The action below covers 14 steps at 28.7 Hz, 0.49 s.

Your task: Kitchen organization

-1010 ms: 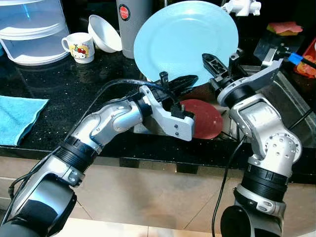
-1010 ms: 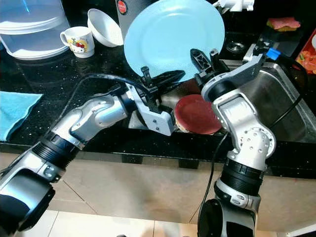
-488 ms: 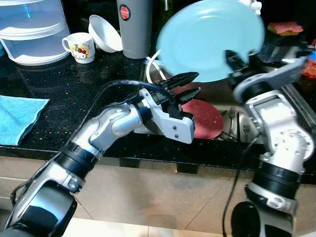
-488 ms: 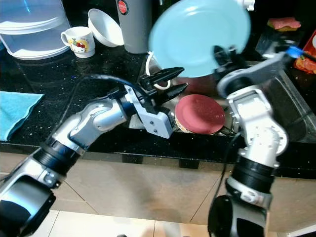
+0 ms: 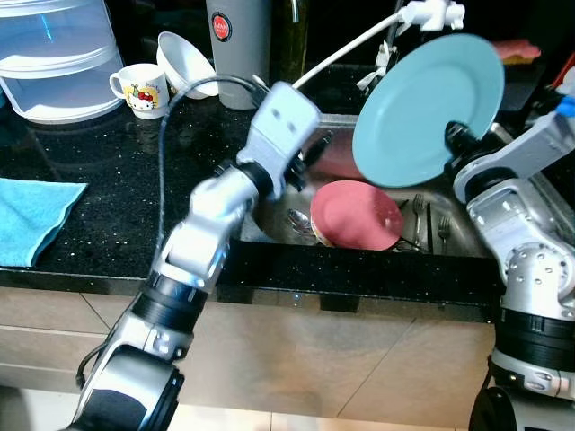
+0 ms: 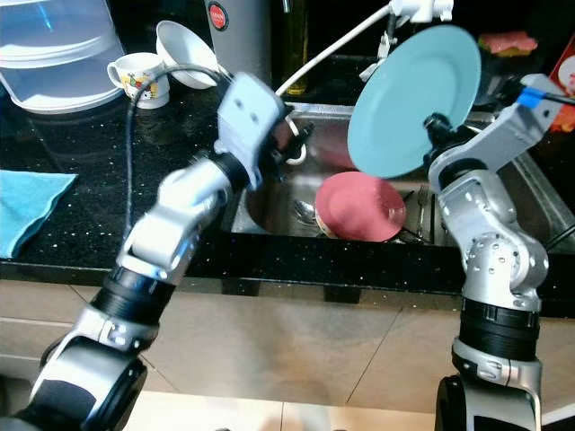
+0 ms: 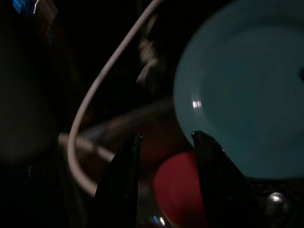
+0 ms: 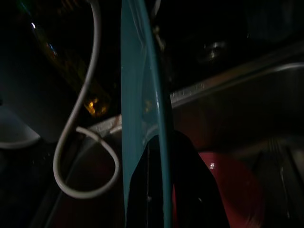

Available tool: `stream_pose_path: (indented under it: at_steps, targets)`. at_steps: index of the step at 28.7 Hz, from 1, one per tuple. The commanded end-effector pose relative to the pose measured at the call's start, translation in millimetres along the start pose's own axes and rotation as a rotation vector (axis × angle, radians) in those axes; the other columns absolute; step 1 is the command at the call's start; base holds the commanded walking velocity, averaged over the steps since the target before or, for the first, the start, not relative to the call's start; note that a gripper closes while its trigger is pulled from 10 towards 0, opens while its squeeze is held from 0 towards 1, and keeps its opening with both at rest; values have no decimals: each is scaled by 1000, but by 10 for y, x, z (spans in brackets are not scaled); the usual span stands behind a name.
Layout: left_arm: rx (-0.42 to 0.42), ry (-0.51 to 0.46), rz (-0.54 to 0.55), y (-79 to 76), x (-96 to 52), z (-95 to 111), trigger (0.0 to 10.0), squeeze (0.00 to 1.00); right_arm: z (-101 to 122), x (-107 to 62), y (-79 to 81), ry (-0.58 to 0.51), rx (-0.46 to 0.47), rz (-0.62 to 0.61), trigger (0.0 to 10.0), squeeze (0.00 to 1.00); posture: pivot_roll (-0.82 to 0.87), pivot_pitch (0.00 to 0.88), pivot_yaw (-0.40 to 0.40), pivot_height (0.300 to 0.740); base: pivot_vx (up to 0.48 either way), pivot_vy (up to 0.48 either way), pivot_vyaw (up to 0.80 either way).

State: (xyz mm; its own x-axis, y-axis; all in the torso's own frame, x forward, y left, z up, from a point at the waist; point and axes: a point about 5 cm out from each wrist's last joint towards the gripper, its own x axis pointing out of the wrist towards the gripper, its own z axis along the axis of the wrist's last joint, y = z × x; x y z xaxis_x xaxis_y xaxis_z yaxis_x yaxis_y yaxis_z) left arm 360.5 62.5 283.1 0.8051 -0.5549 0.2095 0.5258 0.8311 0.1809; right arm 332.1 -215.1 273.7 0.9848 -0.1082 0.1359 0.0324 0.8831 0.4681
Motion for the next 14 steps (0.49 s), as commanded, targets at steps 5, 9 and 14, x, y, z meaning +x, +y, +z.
stream_pose_path:
  at_steps: [5,9,14]
  targets:
    - [-167,168,81,109,12,-104,10000,0,-236,8,-85,102,43,-39,10000,0,47,98,23,740,0,0,0]
    - [-230,244,124,160,17,-136,10000,0,-402,-1,-71,165,85,-26,10000,102,46,102,21,740,0,0,0]
    - [-260,293,182,226,5,-161,10000,0,-567,-9,-83,222,135,-34,10000,1000,49,105,21,740,0,0,0]
